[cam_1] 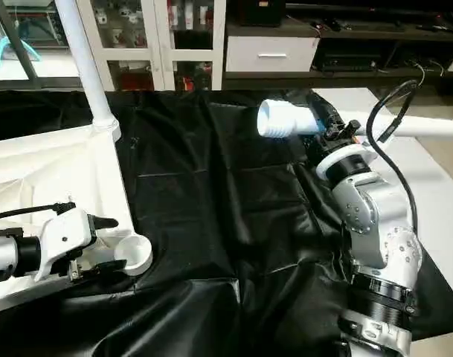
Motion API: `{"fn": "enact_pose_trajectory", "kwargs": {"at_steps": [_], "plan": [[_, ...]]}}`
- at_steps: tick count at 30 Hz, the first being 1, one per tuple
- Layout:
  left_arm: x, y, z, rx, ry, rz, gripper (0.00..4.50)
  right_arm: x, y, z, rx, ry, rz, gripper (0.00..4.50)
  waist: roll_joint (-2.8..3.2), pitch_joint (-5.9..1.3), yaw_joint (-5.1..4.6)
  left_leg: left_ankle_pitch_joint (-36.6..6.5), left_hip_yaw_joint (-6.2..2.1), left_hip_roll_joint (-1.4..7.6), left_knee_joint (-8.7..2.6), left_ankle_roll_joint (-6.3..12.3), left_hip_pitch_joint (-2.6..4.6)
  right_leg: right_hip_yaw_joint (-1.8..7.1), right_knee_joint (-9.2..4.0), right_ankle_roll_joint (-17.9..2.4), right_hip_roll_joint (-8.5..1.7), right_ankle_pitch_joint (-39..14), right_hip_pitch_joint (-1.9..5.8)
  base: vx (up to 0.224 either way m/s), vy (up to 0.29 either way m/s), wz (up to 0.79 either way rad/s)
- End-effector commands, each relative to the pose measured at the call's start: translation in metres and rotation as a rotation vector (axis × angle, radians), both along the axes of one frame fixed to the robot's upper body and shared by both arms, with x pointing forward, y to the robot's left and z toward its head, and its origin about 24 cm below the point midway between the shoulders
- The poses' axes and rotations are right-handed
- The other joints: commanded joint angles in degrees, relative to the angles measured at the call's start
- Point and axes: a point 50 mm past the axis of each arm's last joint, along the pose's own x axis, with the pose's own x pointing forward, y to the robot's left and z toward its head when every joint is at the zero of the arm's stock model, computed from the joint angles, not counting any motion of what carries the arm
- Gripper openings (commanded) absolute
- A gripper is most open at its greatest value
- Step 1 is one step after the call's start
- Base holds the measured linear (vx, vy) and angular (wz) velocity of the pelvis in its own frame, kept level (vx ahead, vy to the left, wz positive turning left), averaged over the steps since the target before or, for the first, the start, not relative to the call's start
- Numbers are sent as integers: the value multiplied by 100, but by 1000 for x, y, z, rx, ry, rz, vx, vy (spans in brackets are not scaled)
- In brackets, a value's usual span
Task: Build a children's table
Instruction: Insert table leg to table base
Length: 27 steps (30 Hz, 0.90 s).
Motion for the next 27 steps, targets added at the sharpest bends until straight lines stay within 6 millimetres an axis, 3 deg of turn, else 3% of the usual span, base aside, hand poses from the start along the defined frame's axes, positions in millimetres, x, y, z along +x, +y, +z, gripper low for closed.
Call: {"fn": "enact_pose_trajectory", "kwargs": {"at_steps": [1,3,5,6,8,9,14,15,19,21,23,27], "plan": [[-11,9,-29,64,147,44,356,-4,5,6,-164,-60,26,185,59,-270,-34,-2734,-425,665,-641,-1178,316,250,-424,-461,-287,-1593,-75,0,0,0],[-13,10,-31,61,168,57,337,-7,16,4,-444,-121,80,185,42,-261,-34,-2602,-416,649,-632,-1142,249,257,-440,-433,-307,-1720,-32,0,0,0],[-12,8,-28,22,175,79,331,-7,18,3,-487,-127,79,185,30,-260,-44,-2624,-424,646,-610,-1105,250,268,-445,-475,-337,-1880,-36,0,0,0],[-9,5,-23,-43,185,110,307,-6,21,3,-527,-131,71,185,18,-251,-47,-2634,-438,648,-580,-988,262,291,-490,-539,-377,-2118,-50,0,0,0],[-8,5,-20,-65,185,122,299,-6,22,2,-551,-134,70,185,44,-261,-43,-2614,-450,660,-568,-936,290,291,-497,-608,-368,-2152,-57,0,0,0],[-6,6,-17,-75,183,131,294,-6,24,1,-580,-141,81,185,68,-262,-26,-2650,-442,663,-577,-946,324,283,-495,-615,-329,-2070,-80,0,0,0],[-8,14,-17,-48,204,141,262,-8,26,-1,-662,-170,110,185,71,-283,-34,-2520,-431,661,-621,-1036,294,252,-422,-636,-273,-1421,-20,0,0,0],[-3,22,-11,-52,162,185,256,-11,29,-4,-768,-218,151,185,59,-280,-37,-2428,-420,654,-615,-1008,264,255,-419,-659,-278,-1348,7,0,0,0],[3,29,-1,-98,133,226,254,-12,30,-5,-774,-232,161,185,40,-293,-34,-2058,-417,650,-565,-757,211,281,-416,-863,-346,-1173,75,0,0,0],[7,42,9,-106,109,266,254,-13,32,-6,-790,-237,167,185,56,-294,-39,-1960,-411,645,-544,-647,223,269,-419,-972,-330,-1218,66,0,0,0],[8,54,12,-77,95,292,254,-14,34,-8,-810,-245,179,185,61,-298,-53,-1967,-414,640,-545,-629,218,259,-417,-971,-301,-1263,64,0,0,0],[2,74,16,-30,132,325,254,-15,35,-11,-807,-262,183,185,71,-329,-68,-1748,-406,668,-565,-634,267,235,-343,-1090,-255,-776,60,0,0,0]]}}
